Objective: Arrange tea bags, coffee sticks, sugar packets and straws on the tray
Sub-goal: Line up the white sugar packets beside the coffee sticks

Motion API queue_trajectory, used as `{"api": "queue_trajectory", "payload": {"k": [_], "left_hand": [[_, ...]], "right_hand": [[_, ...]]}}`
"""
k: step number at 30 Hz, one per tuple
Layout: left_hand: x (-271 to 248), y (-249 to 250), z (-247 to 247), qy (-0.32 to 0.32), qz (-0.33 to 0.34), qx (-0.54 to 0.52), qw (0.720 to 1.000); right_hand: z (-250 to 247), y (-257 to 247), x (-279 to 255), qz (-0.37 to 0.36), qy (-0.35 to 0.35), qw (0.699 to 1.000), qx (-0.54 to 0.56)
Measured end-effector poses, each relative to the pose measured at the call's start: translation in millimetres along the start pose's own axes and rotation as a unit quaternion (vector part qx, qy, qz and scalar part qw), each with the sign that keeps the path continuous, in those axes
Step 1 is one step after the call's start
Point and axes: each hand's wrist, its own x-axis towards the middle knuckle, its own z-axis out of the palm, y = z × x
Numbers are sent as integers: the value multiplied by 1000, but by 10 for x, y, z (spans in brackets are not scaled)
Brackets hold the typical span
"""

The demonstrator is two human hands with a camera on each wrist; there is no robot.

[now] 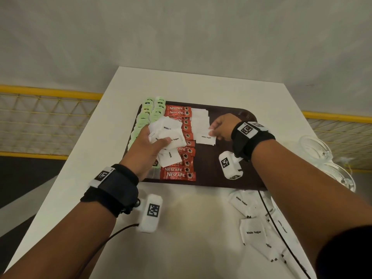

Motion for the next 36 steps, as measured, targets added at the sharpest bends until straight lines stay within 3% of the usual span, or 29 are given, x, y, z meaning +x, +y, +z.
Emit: {"api": "queue_trajectory", "payload": {"k": [7, 16, 20, 23, 26, 36], "left_hand": [[-20, -49, -51, 2, 1, 3, 1000], [-70, -57, 8, -6, -12, -2, 1000], [-70, -16, 79, -14, -10, -4, 1000], [-70, -10, 125, -12, -7, -9, 1000], [-77, 6, 191, -11, 2, -6, 1000], [-94, 60, 286, -18, 24, -15, 999]], "right_hand": [[64, -101, 143, 9, -7, 1000, -29], [83, -139, 189, 2, 20, 986, -168], [0, -188, -13, -82, 76, 989, -95], [-29, -290, -273, -124, -24, 992, 18], [8, -319, -425, -124, -107, 985, 59], [98, -151, -453, -103, -156, 952, 243]]}}
